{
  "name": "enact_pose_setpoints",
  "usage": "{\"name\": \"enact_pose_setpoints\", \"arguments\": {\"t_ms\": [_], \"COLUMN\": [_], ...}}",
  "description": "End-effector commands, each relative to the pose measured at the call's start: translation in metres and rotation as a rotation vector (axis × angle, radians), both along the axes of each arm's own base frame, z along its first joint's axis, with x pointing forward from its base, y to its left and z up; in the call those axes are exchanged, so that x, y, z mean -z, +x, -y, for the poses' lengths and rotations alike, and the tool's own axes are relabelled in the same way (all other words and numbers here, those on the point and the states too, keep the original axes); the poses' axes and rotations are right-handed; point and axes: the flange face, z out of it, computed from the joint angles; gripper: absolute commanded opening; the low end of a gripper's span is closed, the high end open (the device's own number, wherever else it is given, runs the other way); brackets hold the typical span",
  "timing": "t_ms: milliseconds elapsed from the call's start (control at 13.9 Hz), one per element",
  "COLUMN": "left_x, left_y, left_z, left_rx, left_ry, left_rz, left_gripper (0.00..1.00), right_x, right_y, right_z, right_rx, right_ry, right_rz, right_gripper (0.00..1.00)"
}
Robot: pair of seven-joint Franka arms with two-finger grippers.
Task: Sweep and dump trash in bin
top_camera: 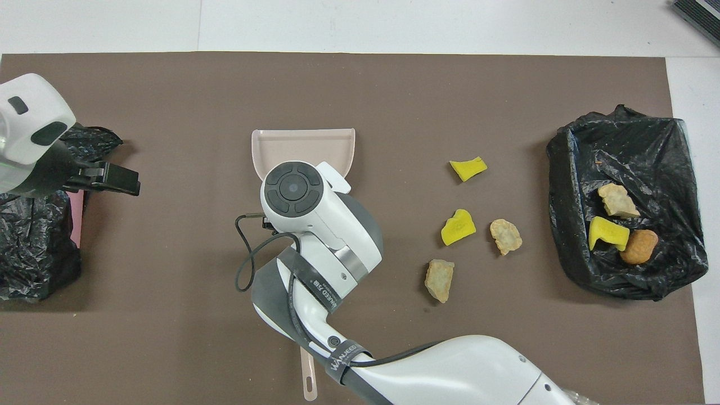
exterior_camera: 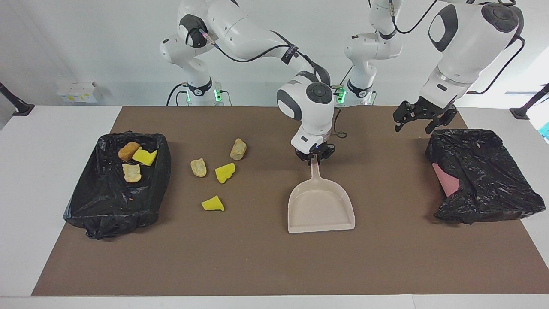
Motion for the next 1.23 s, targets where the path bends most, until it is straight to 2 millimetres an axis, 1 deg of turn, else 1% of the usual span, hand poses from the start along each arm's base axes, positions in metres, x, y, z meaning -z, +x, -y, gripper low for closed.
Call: {"name": "enact_pose_setpoints", "arguments": {"t_ms": [0, 72, 144, 216, 288, 360, 432, 504, 576, 649, 721, 865, 937, 1081, 1153], "left_x": [-0.004, -0.004, -0.001, 0.000, -0.001, 0.004, 0.012, 0.017, 0.021, 0.028, 0.029, 0.041, 0.045, 0.059, 0.066], "left_y": [0.004, 0.005, 0.007, 0.010, 0.011, 0.015, 0.020, 0.020, 0.024, 0.031, 0.034, 0.041, 0.040, 0.044, 0.042], "left_z": [0.003, 0.005, 0.005, 0.006, 0.007, 0.010, 0.017, 0.033, 0.043, 0.048, 0.063, 0.081, 0.098, 0.117, 0.132], "left_rx": [0.025, 0.029, 0.028, 0.029, 0.030, 0.034, 0.043, 0.069, 0.081, 0.085, 0.103, 0.126, 0.138, 0.122, 0.117], "left_ry": [0.015, 0.014, 0.016, 0.015, 0.015, 0.012, 0.011, 0.014, 0.012, 0.009, 0.006, 0.007, 0.016, 0.015, 0.016], "left_rz": [0.021, 0.026, 0.025, 0.028, 0.036, 0.037, 0.032, 0.028, 0.033, 0.031, 0.033, 0.026, 0.036, 0.046, 0.041], "left_gripper": [1.00, 1.00, 1.00, 1.00, 1.00, 1.00, 1.00, 1.00, 1.00, 1.00, 1.00, 1.00, 1.00, 1.00, 1.00], "right_x": [-0.007, -0.008, -0.014, -0.026, -0.033, -0.037, -0.043, -0.048, -0.054, -0.062, -0.070, -0.088, -0.093, -0.097, -0.097], "right_y": [-0.001, -0.001, 0.001, -0.001, -0.005, -0.011, -0.021, -0.034, -0.047, -0.059, -0.071, -0.095, -0.104, -0.121, -0.125], "right_z": [-0.005, -0.004, 0.002, 0.006, 0.007, 0.010, 0.011, 0.015, 0.024, 0.033, 0.042, 0.059, 0.066, 0.067, 0.068], "right_rx": [0.025, 0.024, 0.029, 0.028, 0.025, 0.021, 0.017, 0.011, -0.008, -0.018, -0.026, -0.065, -0.075, -0.089, -0.088], "right_ry": [0.026, 0.025, 0.021, 0.018, 0.017, 0.010, 0.004, -0.007, -0.017, -0.022, -0.033, -0.041, -0.044, -0.052, -0.060], "right_rz": [-0.008, -0.009, -0.007, -0.006, -0.005, -0.008, -0.009, -0.013, -0.014, -0.008, -0.009, 0.001, 0.005, -0.022, -0.050], "right_gripper": [0.62, 0.67, 0.69, 0.70, 0.76, 0.83, 0.90, 1.00, 1.00, 1.00, 1.00, 1.00, 1.00, 1.00, 1.00]}}
